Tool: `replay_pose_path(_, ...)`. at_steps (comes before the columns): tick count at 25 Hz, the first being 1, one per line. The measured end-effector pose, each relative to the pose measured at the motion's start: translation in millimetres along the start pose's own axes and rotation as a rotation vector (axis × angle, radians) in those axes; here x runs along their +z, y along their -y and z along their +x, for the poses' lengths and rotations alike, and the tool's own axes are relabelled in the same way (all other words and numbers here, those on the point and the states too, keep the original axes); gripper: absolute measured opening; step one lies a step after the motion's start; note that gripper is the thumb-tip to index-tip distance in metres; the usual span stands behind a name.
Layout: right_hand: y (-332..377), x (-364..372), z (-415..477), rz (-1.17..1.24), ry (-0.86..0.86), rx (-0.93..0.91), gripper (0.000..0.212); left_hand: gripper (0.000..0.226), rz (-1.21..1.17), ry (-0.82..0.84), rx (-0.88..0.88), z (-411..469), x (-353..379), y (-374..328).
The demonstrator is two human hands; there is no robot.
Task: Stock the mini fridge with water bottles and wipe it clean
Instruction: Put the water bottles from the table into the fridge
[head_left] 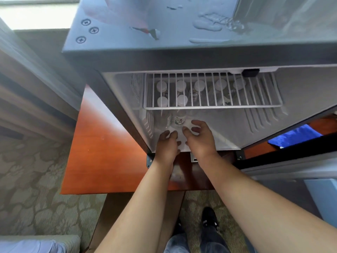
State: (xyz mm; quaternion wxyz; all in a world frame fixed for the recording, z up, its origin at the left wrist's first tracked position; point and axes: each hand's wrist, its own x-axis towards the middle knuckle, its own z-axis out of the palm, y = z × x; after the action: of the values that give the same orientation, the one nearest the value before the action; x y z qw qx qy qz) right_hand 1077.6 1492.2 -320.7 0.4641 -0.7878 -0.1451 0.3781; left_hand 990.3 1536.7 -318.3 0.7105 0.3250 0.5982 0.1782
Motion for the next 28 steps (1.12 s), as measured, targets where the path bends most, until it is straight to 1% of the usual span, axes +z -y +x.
replay_pose_path(1,1,-6,-11,-0.008,-0.027,-0.024,0.025,0.039,-0.006,0.016,0.003,-9,-2,2)
replay_pose_path(2,3,-13,-24,-0.013,-0.046,-0.054,0.018,0.036,-0.008,0.028,0.014,-19,-4,7)
replay_pose_path(6,25,-45,-82,-0.022,-0.073,-0.158,0.009,0.029,0.027,0.071,0.089,-63,-4,22)
replay_pose_path(8,37,-60,-108,-0.046,-0.058,-0.22,0.008,0.028,0.057,0.101,0.145,-83,-1,26)
replay_pose_path(12,64,-89,-156,-0.106,-0.043,-0.389,0.004,0.033,0.074,0.18,0.328,-142,5,20)
replay_pose_path(16,96,-123,-209,-0.172,-0.045,-0.544,0.005,0.028,0.02,0.161,0.482,-218,15,14)
replay_pose_path(21,131,-175,-294,-0.224,-0.008,-0.706,0.011,0.024,0.052,0.159,0.711,-322,31,22)
replay_pose_path(24,138,-220,-339,-0.234,-0.021,-0.764,0.011,0.02,0.083,0.172,0.839,-383,50,25)
replay_pose_path(28,129,-281,-373,-0.325,-0.081,-0.783,0.014,0.021,0.263,0.222,1.014,-446,78,34)
